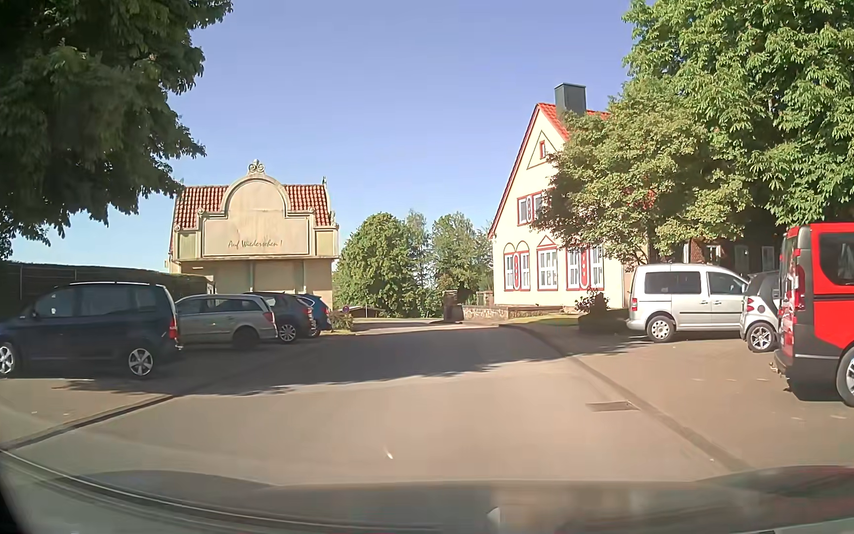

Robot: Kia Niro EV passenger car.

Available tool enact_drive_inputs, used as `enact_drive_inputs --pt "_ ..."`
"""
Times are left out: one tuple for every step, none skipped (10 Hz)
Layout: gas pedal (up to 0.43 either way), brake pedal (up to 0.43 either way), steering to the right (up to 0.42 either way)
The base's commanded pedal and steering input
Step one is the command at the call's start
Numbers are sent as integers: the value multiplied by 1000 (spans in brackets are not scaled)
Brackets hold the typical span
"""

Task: Follow the waypoints while adhering to traffic rules and regulations

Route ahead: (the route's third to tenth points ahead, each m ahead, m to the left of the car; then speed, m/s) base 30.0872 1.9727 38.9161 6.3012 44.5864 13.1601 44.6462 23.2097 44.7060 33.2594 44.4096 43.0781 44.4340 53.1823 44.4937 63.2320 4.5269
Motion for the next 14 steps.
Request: enact_drive_inputs --pt "87 6 13" --pt "87 6 13" --pt "87 6 13" --pt "87 6 13" --pt "87 6 12" --pt "87 6 10" --pt "87 6 5" --pt "87 6 5" --pt "87 6 5" --pt "87 12 5" --pt "87 6 5" --pt "87 6 3" --pt "87 6 0" --pt "79 6 -1"
